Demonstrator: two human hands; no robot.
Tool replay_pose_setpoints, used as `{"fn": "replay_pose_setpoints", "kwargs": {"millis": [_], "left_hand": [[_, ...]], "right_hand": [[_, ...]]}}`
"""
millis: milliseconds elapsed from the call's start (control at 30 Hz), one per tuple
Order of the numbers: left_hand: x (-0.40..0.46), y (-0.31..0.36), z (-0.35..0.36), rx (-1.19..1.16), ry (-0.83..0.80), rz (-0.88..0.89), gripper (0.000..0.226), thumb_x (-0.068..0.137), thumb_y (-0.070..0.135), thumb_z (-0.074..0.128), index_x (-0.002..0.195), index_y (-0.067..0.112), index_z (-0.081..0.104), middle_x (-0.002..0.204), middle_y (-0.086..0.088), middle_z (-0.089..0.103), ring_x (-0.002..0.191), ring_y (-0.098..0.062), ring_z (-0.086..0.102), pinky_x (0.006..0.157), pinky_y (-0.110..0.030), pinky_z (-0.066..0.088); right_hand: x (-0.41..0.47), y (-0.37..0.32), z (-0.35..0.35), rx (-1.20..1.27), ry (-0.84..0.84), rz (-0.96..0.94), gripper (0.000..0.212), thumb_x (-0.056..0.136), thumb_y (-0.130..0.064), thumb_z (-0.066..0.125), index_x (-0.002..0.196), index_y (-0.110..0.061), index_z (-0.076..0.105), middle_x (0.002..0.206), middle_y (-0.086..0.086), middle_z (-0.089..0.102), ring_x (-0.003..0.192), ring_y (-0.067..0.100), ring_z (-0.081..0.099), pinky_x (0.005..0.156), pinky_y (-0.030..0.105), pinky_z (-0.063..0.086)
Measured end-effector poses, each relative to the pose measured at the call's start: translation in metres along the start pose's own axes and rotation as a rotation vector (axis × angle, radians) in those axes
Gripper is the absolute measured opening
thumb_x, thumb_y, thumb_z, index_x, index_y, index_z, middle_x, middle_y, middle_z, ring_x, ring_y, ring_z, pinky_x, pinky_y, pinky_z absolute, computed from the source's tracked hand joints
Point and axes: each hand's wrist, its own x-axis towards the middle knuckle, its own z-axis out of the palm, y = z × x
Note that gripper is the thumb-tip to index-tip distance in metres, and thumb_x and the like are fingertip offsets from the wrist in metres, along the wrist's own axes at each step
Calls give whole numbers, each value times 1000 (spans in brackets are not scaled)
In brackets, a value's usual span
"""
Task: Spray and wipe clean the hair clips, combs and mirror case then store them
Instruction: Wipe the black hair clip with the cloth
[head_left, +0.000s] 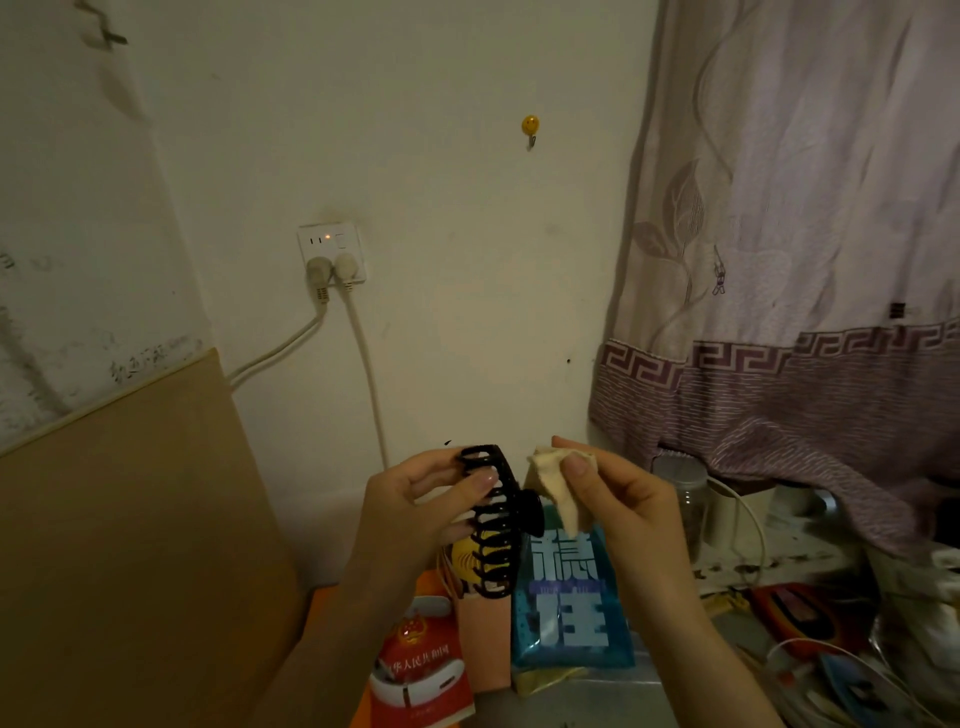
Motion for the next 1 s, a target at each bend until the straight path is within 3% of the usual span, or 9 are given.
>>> {"fn": "replay_pose_setpoints", "kwargs": {"millis": [133,267,400,533,633,733,800,900,1000], "left_hand": [[2,2,1,-104,59,-32,40,59,22,75,96,9,71,88,-8,75,78,-21,73,57,-24,56],[0,2,2,-161,104,-8,39,59,19,75,96,8,71,87,-8,76,78,-21,73,56,-24,56],[3,4,-6,-202,155,10,36,63,23,74,96,11,71,90,-8,75,81,-21,73,59,-23,56],[3,5,-14,-169,109,-20,31,63,27,74,92,16,75,92,-8,75,84,-22,73,61,-24,56],[-1,5,-14,-140,35,-50,26,62,26,74,88,20,78,91,-7,75,82,-21,73,60,-23,56],[-5,4,-10,-137,-61,-71,30,62,26,75,91,19,77,95,-9,75,85,-24,73,62,-25,57],[-7,5,-8,-124,-114,-65,31,62,28,75,92,22,77,98,-7,75,88,-24,72,64,-26,57],[-6,6,-8,-123,-142,-52,30,63,29,74,93,23,77,100,-7,74,90,-23,72,66,-26,57],[-5,4,-9,-145,-150,-68,27,64,23,73,91,22,78,100,-7,74,89,-22,72,65,-26,57]], "right_hand": [[-9,4,8,-131,-28,-55,24,72,-26,69,95,-21,74,89,-2,76,82,11,71,67,19,53],[-13,8,12,-240,17,-101,29,67,-29,72,95,-24,74,89,-10,75,86,9,70,75,27,56],[-21,18,7,-290,-11,-79,25,73,-11,77,89,-29,74,87,-14,75,85,5,69,75,19,54],[-20,17,0,-107,34,42,22,71,-17,72,92,-19,75,86,-3,76,79,10,71,64,16,53],[-11,8,-6,-35,68,100,36,71,-25,67,102,-8,73,92,1,76,81,14,72,64,18,54],[-3,2,-9,-22,64,152,36,73,-26,65,103,-7,73,98,2,75,88,19,71,75,31,56],[-2,0,-8,-8,-13,216,37,75,-25,63,105,-6,72,91,8,75,79,22,68,73,35,52],[-5,-1,-3,111,-111,318,35,75,-20,62,104,-3,71,83,14,73,70,19,67,61,27,54],[-7,-2,-3,175,-153,357,27,74,-17,63,97,-7,74,81,12,73,68,16,69,57,24,54]]}}
